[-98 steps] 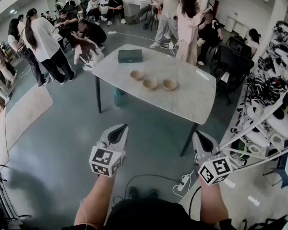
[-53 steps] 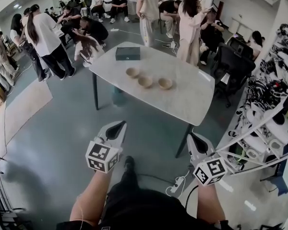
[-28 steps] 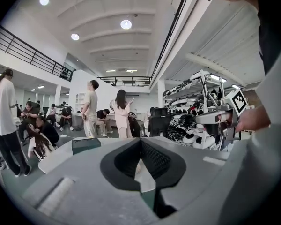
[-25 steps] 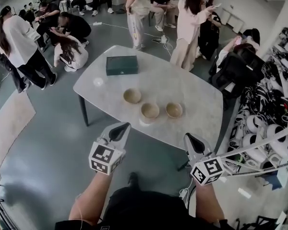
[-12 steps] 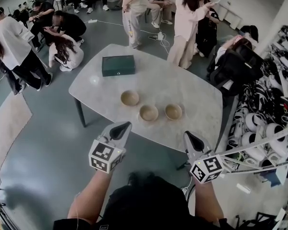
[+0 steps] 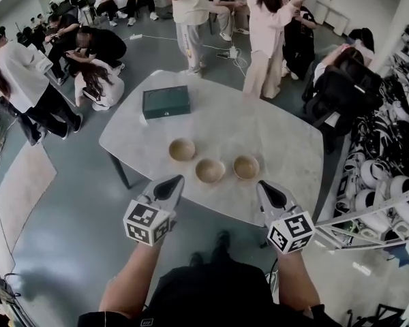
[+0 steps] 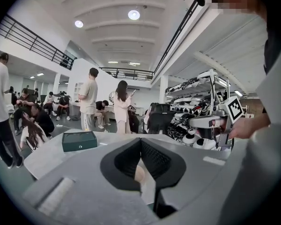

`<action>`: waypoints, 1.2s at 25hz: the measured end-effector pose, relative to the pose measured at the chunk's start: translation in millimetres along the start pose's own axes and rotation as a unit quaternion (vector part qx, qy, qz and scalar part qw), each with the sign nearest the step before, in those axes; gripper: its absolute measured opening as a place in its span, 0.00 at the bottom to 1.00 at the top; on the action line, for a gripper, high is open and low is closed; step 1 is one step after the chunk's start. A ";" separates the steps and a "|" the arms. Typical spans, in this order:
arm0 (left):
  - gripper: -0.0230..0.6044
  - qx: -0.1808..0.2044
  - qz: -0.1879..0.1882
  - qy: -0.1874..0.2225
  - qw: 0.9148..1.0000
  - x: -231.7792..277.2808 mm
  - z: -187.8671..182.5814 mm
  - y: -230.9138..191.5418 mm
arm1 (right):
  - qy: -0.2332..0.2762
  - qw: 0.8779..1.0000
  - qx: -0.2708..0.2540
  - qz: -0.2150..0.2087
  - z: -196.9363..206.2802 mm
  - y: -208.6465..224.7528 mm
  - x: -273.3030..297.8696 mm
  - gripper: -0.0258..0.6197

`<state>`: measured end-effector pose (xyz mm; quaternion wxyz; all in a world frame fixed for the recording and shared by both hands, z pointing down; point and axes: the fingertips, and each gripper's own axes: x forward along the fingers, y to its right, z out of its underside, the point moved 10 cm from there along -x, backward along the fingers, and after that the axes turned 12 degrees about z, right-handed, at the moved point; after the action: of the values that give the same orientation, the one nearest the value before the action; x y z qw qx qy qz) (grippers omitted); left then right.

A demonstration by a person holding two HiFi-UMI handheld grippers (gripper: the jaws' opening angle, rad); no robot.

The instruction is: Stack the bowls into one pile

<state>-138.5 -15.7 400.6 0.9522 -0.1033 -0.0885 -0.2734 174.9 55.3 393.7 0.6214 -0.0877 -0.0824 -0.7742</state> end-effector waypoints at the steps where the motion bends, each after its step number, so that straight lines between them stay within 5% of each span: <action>1: 0.05 0.000 -0.003 -0.002 1.000 8.4 -2.1 -1.5 | -0.006 1.000 0.000 -0.001 4.0 8.4 6.7 0.04; 13: 0.05 0.025 -0.023 -0.012 0.999 91.3 -28.9 -29.5 | -0.106 0.991 -0.050 -0.070 41.4 62.7 94.2 0.14; 17: 0.05 0.026 -0.017 -0.017 0.999 102.2 -22.4 -49.7 | -0.154 0.981 -0.082 -0.085 52.8 57.9 121.2 0.23; 30: 0.05 -0.020 0.008 -0.036 0.999 101.8 19.4 -107.2 | -0.277 0.940 -0.178 -0.086 99.3 29.3 181.4 0.27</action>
<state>-113.5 -150.9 458.1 0.9483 -0.1330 -0.1168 -0.2635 168.3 -99.4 533.8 0.4797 -0.4002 -0.1191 -0.7717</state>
